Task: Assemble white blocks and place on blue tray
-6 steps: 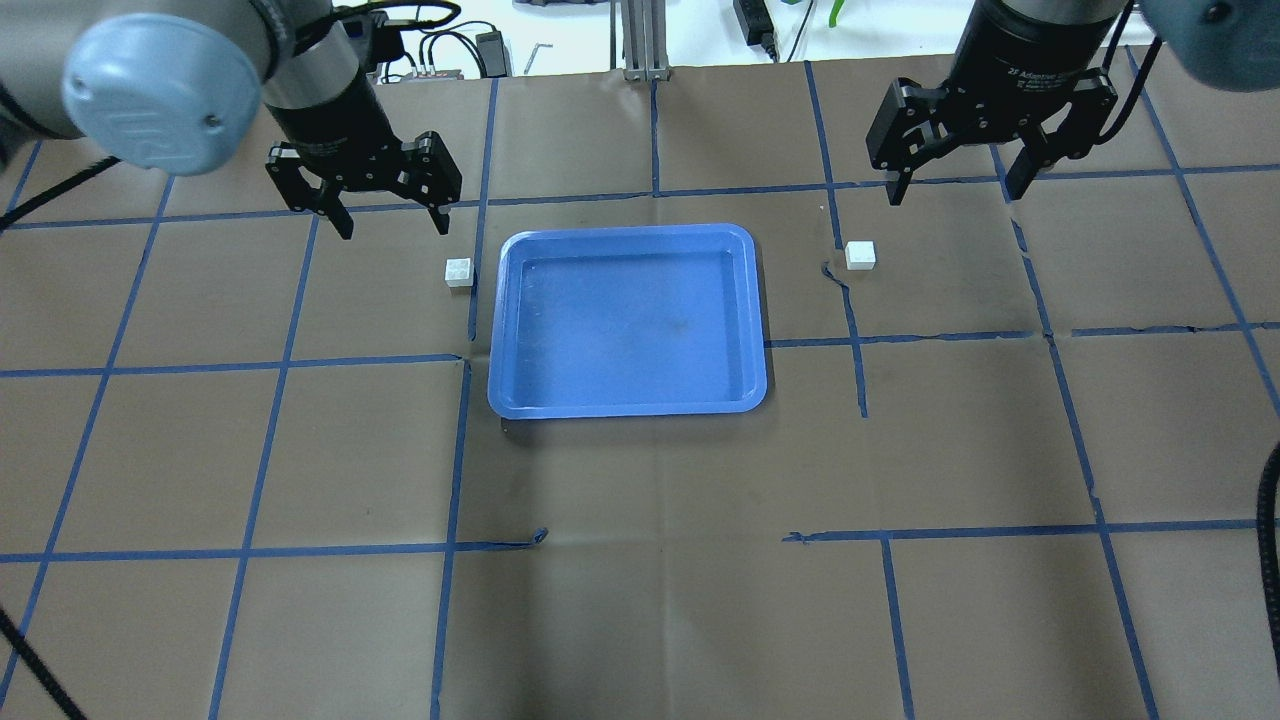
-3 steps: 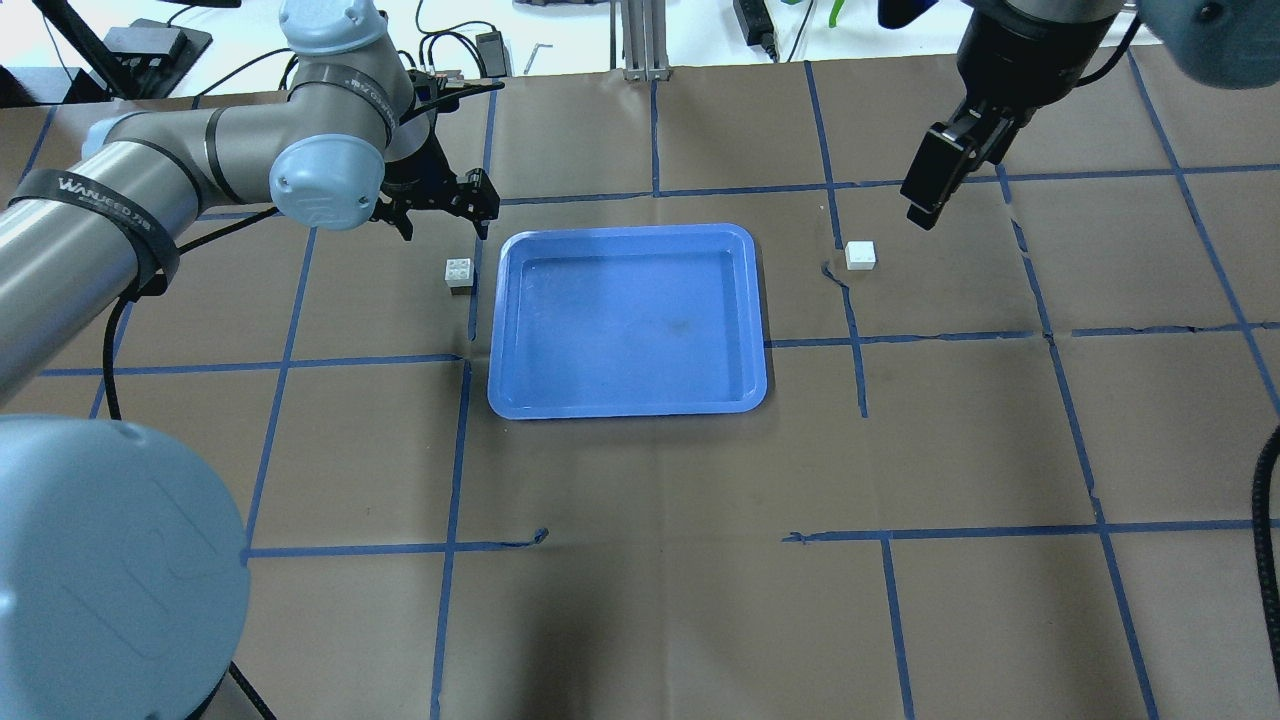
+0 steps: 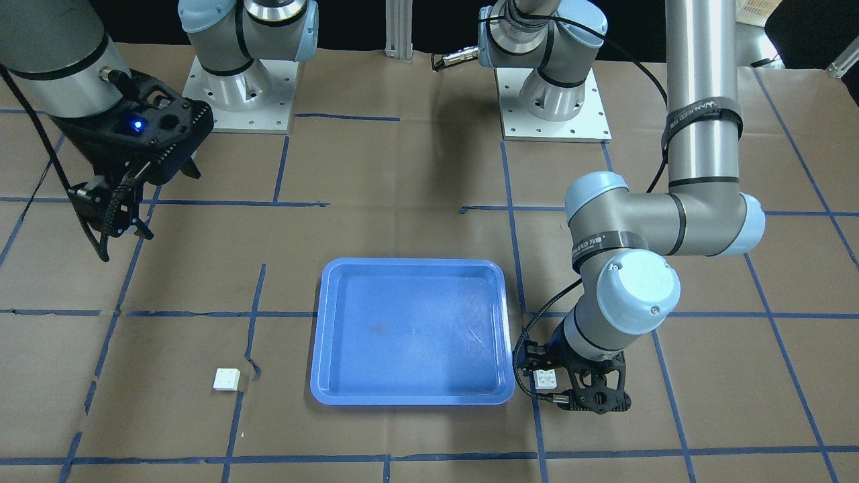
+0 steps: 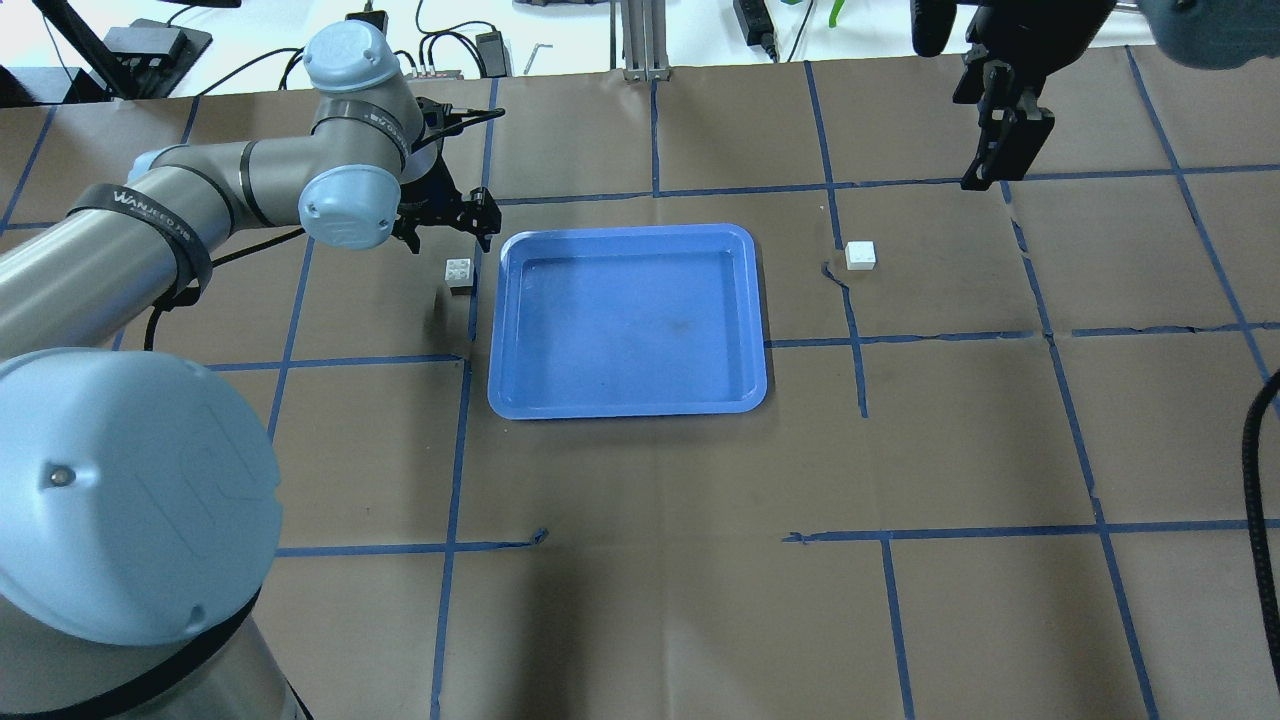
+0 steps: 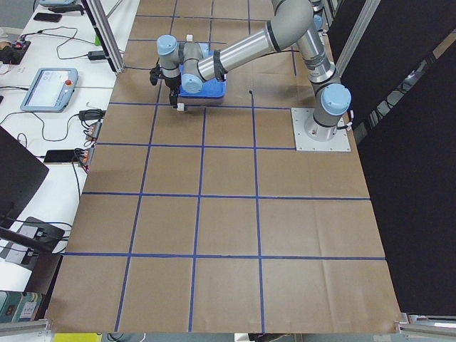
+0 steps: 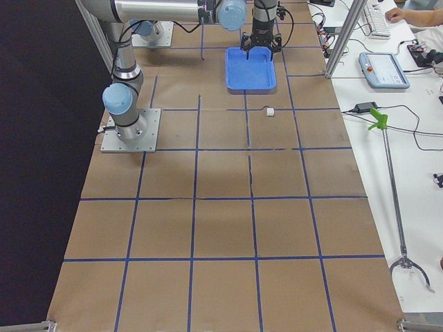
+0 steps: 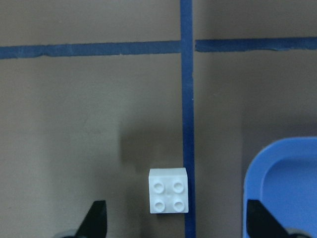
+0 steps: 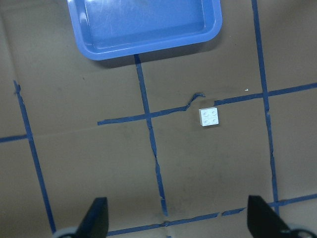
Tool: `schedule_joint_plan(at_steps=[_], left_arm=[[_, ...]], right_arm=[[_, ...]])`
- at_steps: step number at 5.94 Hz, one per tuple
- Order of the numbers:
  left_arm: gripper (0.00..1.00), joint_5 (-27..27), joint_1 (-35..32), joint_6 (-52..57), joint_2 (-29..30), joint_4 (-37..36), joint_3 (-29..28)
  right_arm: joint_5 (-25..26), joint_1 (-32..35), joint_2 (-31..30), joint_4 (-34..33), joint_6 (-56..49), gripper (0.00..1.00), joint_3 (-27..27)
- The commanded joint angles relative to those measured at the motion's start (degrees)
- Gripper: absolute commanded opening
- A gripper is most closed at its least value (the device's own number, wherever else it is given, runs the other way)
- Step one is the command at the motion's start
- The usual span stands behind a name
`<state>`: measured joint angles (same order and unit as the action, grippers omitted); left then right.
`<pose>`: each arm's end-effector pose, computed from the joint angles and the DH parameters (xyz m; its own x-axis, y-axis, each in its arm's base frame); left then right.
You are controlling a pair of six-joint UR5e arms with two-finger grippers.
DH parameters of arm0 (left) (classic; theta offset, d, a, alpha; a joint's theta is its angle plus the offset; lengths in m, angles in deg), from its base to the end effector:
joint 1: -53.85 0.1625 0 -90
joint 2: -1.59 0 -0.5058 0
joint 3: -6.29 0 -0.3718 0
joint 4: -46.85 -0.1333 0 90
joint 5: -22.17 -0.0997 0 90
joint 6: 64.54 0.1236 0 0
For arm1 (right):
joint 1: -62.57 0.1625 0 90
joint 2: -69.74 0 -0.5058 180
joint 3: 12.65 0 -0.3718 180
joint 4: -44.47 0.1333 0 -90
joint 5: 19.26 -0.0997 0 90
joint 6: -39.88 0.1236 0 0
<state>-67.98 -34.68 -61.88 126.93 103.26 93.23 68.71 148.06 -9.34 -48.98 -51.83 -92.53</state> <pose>-0.1147 -0.7126 0.2552 -0.9998 0.0207 -0.0037 0.0208 0.9995 -0.0227 0.0922 -0.5819 0.5352 -0.0488 -0.9977 0.0473 -0.9983 0.0472 -0.0340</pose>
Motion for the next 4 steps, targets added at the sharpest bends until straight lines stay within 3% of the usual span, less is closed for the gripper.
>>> schedule_joint_plan(at_steps=[1, 2, 3, 4], left_arm=[[0.94, 0.1, 0.6, 0.0, 0.9, -1.0, 2.3], [0.88, 0.1, 0.6, 0.1, 1.0, -0.9, 2.5], [0.63, 0.1, 0.6, 0.2, 0.9, -0.8, 2.5], [0.47, 0.1, 0.6, 0.3, 0.9, -0.9, 2.5]], right_arm=[[-4.5, -1.7, 4.6, -0.5, -5.5, 1.00, 2.4], [-4.8, -2.8, 5.6, -0.5, -5.7, 1.00, 2.2], [-8.3, -4.9, 8.2, -0.3, -5.8, 1.00, 2.1], [-15.0, -8.1, 10.2, -0.2, -6.8, 1.00, 1.7]])
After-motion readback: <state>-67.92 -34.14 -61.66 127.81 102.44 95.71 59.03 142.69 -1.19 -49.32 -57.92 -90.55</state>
